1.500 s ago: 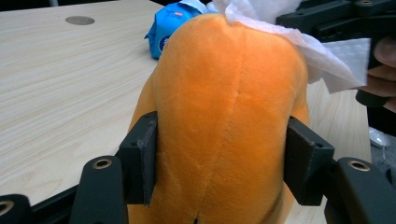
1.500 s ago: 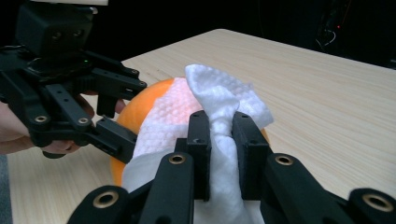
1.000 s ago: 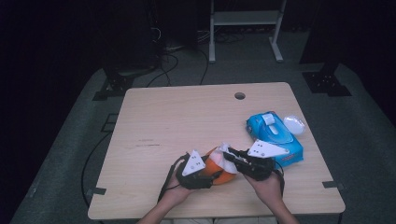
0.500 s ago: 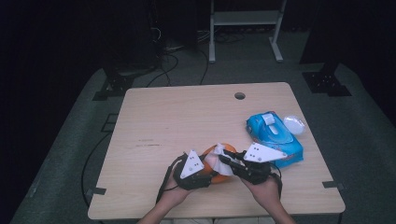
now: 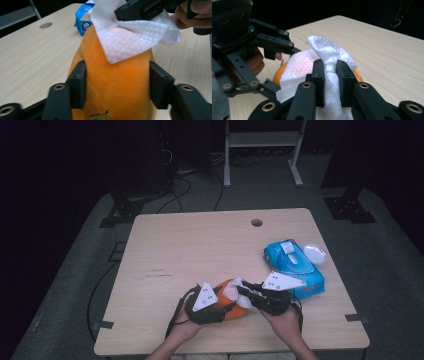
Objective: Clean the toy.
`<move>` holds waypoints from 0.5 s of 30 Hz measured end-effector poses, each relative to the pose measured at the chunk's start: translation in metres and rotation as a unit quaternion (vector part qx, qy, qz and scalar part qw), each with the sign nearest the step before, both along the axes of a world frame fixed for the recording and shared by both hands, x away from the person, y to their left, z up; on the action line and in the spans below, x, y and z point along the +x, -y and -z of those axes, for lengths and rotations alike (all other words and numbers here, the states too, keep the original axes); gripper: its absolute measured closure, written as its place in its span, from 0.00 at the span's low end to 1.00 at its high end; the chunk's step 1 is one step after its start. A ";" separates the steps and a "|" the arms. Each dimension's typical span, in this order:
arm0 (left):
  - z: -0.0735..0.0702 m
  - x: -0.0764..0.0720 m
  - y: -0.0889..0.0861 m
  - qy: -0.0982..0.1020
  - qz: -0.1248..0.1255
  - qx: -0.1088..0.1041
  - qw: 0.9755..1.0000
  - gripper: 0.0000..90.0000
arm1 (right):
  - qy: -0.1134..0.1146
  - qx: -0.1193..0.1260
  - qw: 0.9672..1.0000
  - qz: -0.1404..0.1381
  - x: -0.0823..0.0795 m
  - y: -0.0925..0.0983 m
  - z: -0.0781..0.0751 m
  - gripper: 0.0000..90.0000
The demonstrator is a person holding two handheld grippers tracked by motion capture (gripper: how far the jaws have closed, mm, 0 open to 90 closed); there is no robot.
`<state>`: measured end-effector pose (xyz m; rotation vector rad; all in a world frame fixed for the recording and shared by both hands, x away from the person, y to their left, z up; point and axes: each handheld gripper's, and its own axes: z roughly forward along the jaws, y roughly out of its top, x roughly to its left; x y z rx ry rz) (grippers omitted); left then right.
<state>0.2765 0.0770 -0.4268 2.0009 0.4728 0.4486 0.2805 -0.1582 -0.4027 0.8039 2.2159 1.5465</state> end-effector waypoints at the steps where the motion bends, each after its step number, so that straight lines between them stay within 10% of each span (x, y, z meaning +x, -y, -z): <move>1: 0.001 0.001 0.000 0.001 0.002 -0.001 1.000 0.35 | 0.001 -0.003 1.000 0.003 0.001 0.001 0.002 0.86; 9: 0.008 0.010 -0.005 -0.008 0.009 -0.012 1.000 0.15 | -0.017 -0.004 0.999 0.034 0.014 0.019 0.013 0.86; 15: 0.011 0.015 -0.005 -0.024 0.010 -0.015 1.000 0.29 | -0.024 0.004 0.999 0.045 0.015 0.023 0.013 0.86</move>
